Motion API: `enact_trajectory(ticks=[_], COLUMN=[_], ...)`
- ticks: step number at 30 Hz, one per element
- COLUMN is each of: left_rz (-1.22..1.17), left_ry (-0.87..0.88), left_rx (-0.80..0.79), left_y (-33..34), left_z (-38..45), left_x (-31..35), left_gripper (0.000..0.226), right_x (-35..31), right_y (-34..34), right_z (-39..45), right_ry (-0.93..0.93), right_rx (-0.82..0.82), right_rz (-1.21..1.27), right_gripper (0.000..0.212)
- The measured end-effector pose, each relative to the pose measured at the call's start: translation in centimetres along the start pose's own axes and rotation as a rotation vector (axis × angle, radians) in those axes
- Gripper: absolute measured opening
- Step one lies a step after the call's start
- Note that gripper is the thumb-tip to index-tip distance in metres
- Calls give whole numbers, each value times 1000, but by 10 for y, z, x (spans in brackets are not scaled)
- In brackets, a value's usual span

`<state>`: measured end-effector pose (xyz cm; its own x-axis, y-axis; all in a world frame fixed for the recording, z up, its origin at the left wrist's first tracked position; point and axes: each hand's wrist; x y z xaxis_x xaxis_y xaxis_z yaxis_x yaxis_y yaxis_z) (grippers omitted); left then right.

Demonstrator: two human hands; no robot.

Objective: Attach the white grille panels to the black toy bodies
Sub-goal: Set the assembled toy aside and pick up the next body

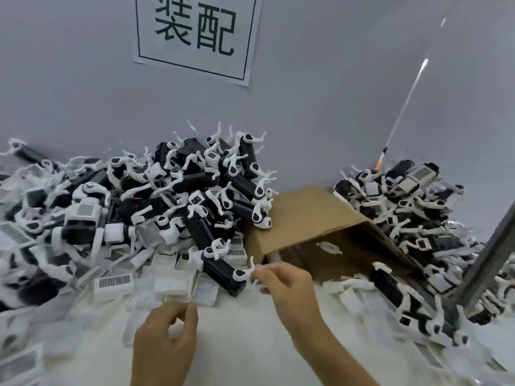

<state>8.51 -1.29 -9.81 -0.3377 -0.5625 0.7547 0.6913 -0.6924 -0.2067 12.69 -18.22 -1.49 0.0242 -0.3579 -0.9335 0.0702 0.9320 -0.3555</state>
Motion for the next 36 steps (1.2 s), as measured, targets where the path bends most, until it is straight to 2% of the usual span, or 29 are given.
enact_trajectory(ticks=[3, 5, 7, 9, 11, 13, 16, 18, 21, 23, 25, 27, 28, 30, 33, 36], left_rz=[-66, -105, -104, -92, -91, -88, -97, -108, -151, -193, -225, -316, -417, -598, -740, -841], left_ry=[-79, -144, -163, -158, -159, -158, -160, -158, -144, -117, -91, -133, -207, -363, -446, -553], left_rx=[-40, -63, -73, -78, -82, -83, -95, -105, -136, -185, -261, -348, -386, -392, -302, -271], left_y=[-5, -8, -9, -11, -13, -14, -16, -16, -17, -17, -17, -17, -16, -14, -13, -15], left_z=[1, 2, 3, 4, 5, 4, 3, 3, 2, 0, -3, -10, -13, -16, -14, -12], left_x=[0, 1, 1, 1, 2, 1, 0, 0, 6, 10, 14, 23, 29, 37, 43, 47], left_gripper=[26, 23, 24, 25, 26, 27, 27, 29, 47, 53, 61, 61, 62, 64, 49, 46], right_x=[31, 40, 43, 46, 43, 43, 42, 43, 49, 49, 50, 50, 49, 50, 51, 51], right_y=[52, 69, 77, 80, 78, 76, 70, 61, 48, 42, 41, 43, 43, 43, 36, 34], right_z=[-22, -26, -18, 2, 19, 31, 25, 9, -26, -44, -52, -58, -61, -64, -69, -74], right_ry=[69, -49, -262, -392, -344, -323, -274, -83, 144, 250, 361, 423, 423, 345, 127, 31], right_rx=[-74, -54, 84, 169, 126, 112, 98, 43, -82, -180, -317, -459, -488, -450, -336, -370], right_rz=[74, -1, -167, -410, -680, -753, -401, -56, 425, 638, 761, 780, 759, 700, 522, 327], right_gripper=[15, 13, 26, 51, 65, 62, 47, 48, 41, 35, 37, 36, 36, 40, 36, 63])
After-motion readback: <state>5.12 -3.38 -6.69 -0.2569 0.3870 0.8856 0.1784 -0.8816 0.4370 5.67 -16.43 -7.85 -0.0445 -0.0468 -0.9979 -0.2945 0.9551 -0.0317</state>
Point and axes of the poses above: each hand's wrist, its own z-axis towards the middle knuckle, its own y-axis out of the palm, x = y × z, and after that the axes turned 12 degrees about y, right-handed
